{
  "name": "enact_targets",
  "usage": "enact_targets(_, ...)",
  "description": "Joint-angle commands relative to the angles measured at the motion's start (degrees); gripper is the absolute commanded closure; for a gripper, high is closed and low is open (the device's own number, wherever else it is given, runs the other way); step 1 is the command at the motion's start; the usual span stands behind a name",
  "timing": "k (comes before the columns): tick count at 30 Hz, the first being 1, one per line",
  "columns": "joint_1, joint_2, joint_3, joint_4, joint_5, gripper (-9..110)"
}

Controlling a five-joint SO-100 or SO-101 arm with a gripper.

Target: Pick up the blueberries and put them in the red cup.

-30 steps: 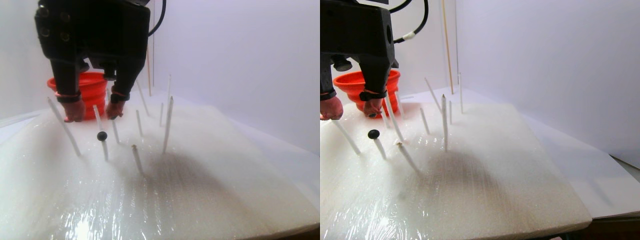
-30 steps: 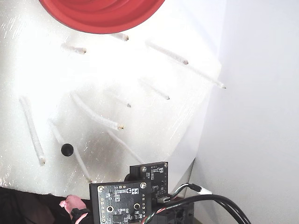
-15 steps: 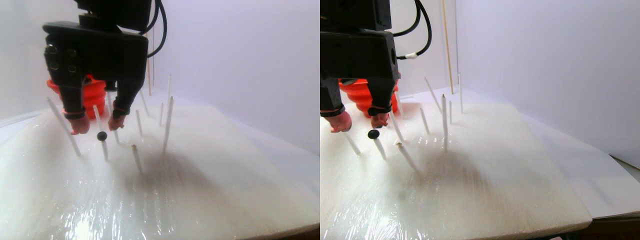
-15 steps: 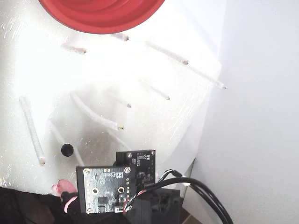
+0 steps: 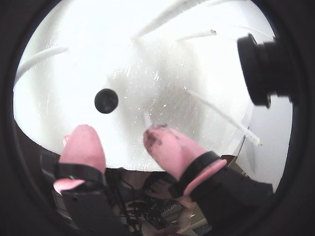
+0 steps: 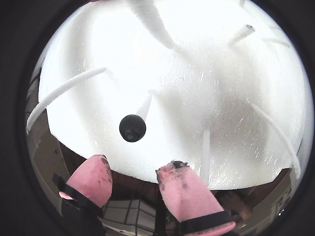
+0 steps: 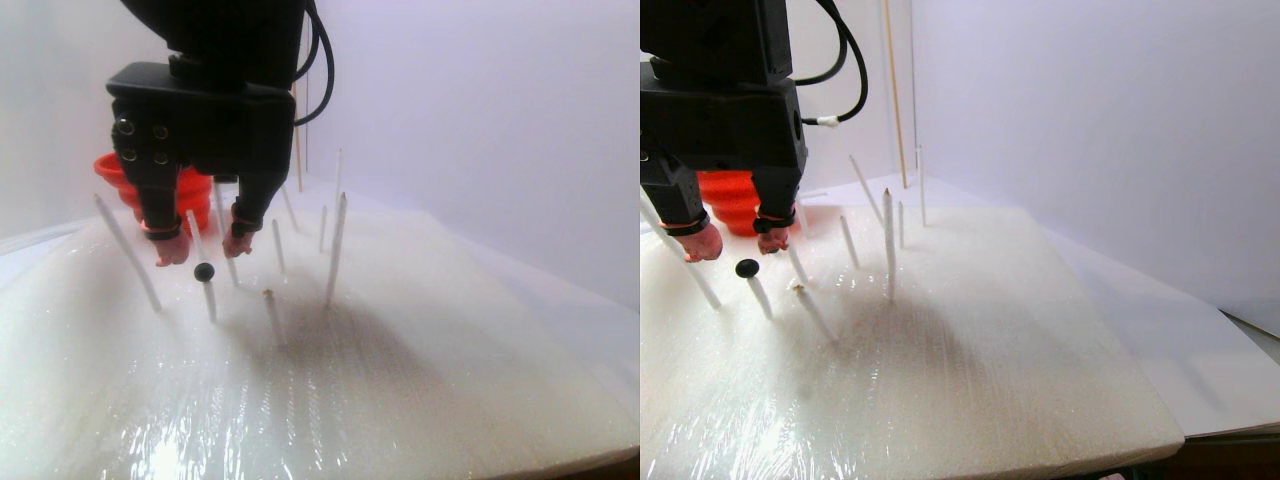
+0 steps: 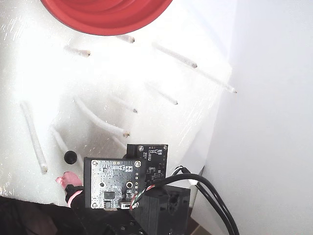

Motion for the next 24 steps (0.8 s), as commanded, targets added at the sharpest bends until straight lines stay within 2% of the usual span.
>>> enact_targets(1,-0.88,-2.64,-0.62,-4.13,-0.35,83)
enact_targets(6,-0.88,-6.94,-1.14,-8.44,-0.70,83)
enact_targets(24,-1.93,-9.58,-3.34,-9.76,0.62,83)
